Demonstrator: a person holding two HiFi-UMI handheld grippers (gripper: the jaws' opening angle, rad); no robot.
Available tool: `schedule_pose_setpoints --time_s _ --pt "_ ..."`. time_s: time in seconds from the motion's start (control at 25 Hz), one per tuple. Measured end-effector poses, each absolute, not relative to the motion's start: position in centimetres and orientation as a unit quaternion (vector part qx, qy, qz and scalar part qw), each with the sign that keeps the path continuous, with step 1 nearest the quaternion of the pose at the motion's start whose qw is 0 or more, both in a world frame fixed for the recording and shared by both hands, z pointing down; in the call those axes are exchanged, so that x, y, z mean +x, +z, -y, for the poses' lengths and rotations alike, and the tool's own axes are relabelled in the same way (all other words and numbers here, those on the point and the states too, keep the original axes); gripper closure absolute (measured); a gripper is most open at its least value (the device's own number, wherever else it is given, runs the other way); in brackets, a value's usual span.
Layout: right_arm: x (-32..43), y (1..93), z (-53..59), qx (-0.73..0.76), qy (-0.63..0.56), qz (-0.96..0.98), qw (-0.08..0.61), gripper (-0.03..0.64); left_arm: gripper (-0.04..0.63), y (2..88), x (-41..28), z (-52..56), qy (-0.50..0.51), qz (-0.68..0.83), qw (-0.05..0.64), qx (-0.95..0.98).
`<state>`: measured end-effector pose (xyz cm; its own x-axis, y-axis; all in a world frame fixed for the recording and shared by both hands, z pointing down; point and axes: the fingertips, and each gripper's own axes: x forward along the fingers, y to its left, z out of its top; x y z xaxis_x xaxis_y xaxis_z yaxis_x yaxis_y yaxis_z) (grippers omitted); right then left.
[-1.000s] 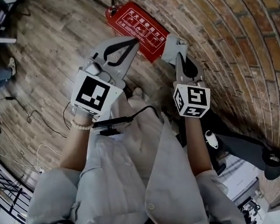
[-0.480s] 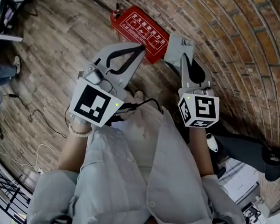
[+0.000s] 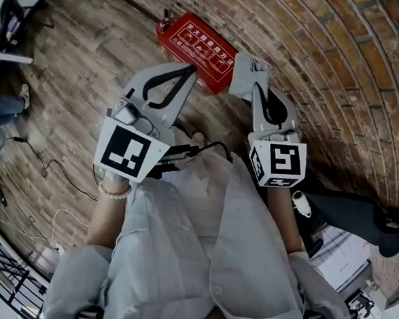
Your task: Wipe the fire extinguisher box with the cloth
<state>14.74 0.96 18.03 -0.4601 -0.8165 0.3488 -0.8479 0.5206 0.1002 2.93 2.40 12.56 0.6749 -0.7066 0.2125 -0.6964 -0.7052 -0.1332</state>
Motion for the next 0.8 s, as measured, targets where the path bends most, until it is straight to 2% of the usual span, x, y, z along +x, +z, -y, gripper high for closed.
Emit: schedule_pose_setpoints --time_s 0.8 --pt "13.83 18.15 -1.80 0.473 0.042 0.861 0.184 0.592 0.598 12.72 2.92 -3.20 -0.131 -0.388 0.028 -0.912"
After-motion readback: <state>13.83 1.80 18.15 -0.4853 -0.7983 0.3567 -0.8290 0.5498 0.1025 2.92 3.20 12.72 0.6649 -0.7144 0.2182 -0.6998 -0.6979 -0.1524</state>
